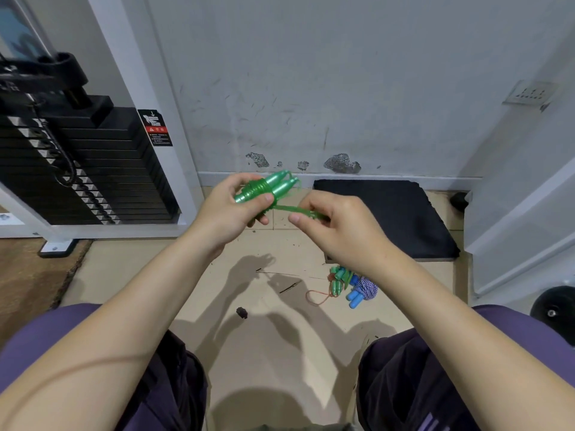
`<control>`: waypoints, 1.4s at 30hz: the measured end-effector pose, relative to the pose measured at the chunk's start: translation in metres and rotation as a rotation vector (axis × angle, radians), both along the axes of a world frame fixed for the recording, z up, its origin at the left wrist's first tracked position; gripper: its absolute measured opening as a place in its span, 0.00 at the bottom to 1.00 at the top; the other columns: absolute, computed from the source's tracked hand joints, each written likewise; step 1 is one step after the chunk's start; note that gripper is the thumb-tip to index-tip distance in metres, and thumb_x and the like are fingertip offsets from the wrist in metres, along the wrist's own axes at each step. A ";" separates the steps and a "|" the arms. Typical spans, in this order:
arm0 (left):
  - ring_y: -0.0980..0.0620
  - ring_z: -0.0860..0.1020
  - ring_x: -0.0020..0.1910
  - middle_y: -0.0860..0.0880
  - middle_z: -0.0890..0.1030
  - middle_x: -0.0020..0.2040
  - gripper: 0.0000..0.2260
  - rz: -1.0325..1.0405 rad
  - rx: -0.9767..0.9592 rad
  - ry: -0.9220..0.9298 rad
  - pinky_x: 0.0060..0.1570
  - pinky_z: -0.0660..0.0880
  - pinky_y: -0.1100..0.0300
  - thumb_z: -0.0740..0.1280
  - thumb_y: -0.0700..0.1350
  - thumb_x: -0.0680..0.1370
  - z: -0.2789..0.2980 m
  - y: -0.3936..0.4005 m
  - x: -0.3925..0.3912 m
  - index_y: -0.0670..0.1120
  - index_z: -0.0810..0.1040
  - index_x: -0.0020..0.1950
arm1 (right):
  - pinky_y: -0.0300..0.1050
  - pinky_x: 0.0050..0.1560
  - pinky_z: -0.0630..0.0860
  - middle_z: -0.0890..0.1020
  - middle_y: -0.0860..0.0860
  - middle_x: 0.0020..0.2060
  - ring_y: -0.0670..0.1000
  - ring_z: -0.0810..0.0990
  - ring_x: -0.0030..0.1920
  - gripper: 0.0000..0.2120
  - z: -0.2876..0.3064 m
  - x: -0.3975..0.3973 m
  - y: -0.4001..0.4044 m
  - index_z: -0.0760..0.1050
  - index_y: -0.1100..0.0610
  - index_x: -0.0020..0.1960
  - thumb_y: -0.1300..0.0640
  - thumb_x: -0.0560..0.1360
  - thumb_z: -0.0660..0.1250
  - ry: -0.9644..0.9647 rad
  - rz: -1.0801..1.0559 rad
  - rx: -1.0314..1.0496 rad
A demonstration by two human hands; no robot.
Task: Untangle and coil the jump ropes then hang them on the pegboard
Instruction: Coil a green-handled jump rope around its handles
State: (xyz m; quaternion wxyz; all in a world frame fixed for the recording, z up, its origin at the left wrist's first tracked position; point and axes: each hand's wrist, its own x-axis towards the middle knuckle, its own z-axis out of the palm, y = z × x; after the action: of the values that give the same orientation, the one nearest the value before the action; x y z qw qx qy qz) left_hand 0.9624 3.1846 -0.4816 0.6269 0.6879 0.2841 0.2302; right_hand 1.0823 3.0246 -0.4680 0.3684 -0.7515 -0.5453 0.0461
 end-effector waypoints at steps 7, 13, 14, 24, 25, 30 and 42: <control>0.48 0.81 0.35 0.48 0.83 0.41 0.14 -0.421 0.044 0.190 0.33 0.71 0.62 0.73 0.37 0.74 0.000 -0.019 -0.001 0.46 0.79 0.58 | 0.50 0.36 0.75 0.79 0.48 0.31 0.50 0.76 0.34 0.07 -0.001 0.020 0.000 0.81 0.51 0.42 0.48 0.74 0.68 -0.049 -0.045 -0.004; 0.46 0.80 0.34 0.46 0.82 0.41 0.11 -0.440 -0.027 0.166 0.31 0.70 0.62 0.74 0.42 0.73 0.006 -0.028 -0.001 0.45 0.78 0.53 | 0.39 0.33 0.68 0.75 0.51 0.29 0.45 0.69 0.30 0.08 -0.001 0.027 0.001 0.77 0.55 0.41 0.56 0.71 0.76 0.400 -0.012 -0.037; 0.46 0.80 0.33 0.47 0.82 0.40 0.11 -0.423 -0.005 0.172 0.31 0.69 0.61 0.75 0.43 0.73 0.004 -0.030 -0.001 0.45 0.78 0.52 | 0.41 0.34 0.66 0.72 0.52 0.30 0.46 0.68 0.31 0.11 -0.002 0.028 0.000 0.74 0.55 0.42 0.56 0.71 0.76 0.446 0.001 -0.043; 0.46 0.79 0.30 0.49 0.83 0.40 0.19 -0.359 0.085 0.040 0.30 0.69 0.61 0.75 0.45 0.74 0.005 -0.028 -0.001 0.56 0.78 0.63 | 0.44 0.33 0.66 0.75 0.51 0.34 0.49 0.71 0.33 0.14 -0.004 0.027 -0.006 0.77 0.56 0.43 0.45 0.75 0.70 0.658 0.052 -0.119; 0.46 0.80 0.31 0.50 0.84 0.41 0.17 -0.350 0.099 0.025 0.30 0.69 0.60 0.75 0.45 0.74 0.005 -0.028 -0.001 0.55 0.80 0.61 | 0.45 0.34 0.67 0.76 0.50 0.34 0.49 0.73 0.33 0.14 -0.004 0.027 -0.006 0.78 0.55 0.44 0.44 0.75 0.70 0.681 0.061 -0.129; 0.48 0.78 0.28 0.42 0.81 0.44 0.11 -0.237 0.023 -0.017 0.28 0.68 0.63 0.71 0.43 0.77 0.010 -0.025 -0.002 0.46 0.80 0.58 | 0.41 0.33 0.66 0.78 0.48 0.37 0.49 0.71 0.31 0.14 -0.002 0.025 -0.008 0.78 0.51 0.53 0.45 0.72 0.72 0.756 0.137 -0.142; 0.48 0.78 0.30 0.45 0.82 0.49 0.12 -0.198 -0.008 -0.073 0.30 0.71 0.60 0.67 0.41 0.80 0.004 -0.020 0.000 0.47 0.77 0.63 | 0.35 0.33 0.69 0.73 0.50 0.34 0.46 0.71 0.34 0.12 -0.008 0.009 -0.001 0.79 0.39 0.56 0.51 0.75 0.72 0.605 0.211 -0.272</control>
State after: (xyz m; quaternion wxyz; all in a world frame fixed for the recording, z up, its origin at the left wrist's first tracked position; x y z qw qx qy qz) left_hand 0.9626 3.1650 -0.4780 0.6594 0.7011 0.1926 0.1911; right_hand 1.0918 3.0234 -0.4761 0.4031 -0.6855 -0.4749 0.3769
